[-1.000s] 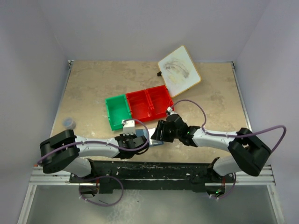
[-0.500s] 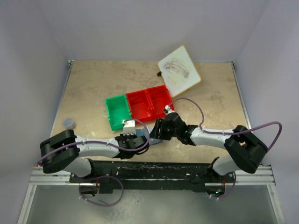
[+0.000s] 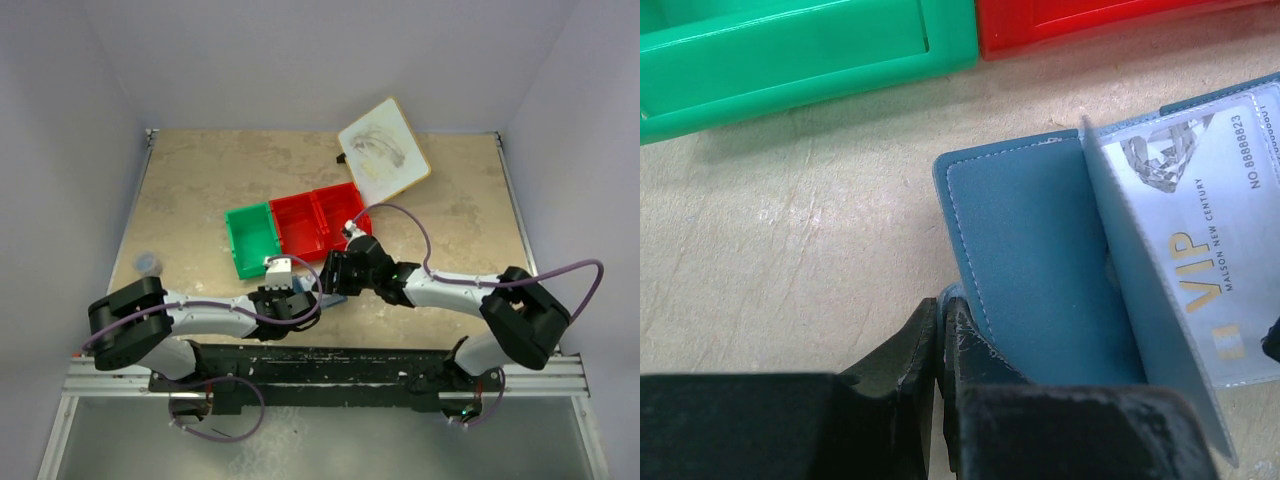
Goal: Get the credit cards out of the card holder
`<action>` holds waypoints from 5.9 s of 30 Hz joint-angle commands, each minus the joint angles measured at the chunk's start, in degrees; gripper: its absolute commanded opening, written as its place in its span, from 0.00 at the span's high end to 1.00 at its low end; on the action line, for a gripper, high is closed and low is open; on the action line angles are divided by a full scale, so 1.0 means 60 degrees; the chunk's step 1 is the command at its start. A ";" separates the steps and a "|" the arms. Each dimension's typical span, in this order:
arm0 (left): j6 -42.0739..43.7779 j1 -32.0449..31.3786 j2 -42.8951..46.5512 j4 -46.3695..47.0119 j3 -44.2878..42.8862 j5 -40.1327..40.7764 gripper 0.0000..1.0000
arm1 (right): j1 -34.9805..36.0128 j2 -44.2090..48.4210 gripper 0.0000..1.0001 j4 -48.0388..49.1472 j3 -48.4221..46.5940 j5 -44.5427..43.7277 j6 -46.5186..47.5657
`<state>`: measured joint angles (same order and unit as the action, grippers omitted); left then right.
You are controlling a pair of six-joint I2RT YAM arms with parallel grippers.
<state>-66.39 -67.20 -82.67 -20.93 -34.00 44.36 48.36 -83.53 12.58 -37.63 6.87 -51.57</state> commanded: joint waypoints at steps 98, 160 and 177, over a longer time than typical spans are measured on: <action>-0.2037 0.0301 0.5750 -0.3303 0.0455 -0.0878 0.60 | 0.0099 -0.3369 0.56 0.3200 -0.1035 0.1941 -0.0423; -0.0301 0.2747 0.2616 0.3576 0.0148 -0.4694 0.93 | 0.0173 -0.2326 0.83 0.1117 -0.0769 -0.0246 -0.0129; -0.1188 0.2748 0.1055 0.3951 0.0521 -0.4749 0.94 | 0.0171 -0.2409 0.83 0.1277 -0.0907 -0.0147 -0.0283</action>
<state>-71.50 -50.70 -76.23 7.40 -29.15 13.47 49.08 -97.89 19.38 -42.72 5.91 -52.95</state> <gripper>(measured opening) 0.070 0.162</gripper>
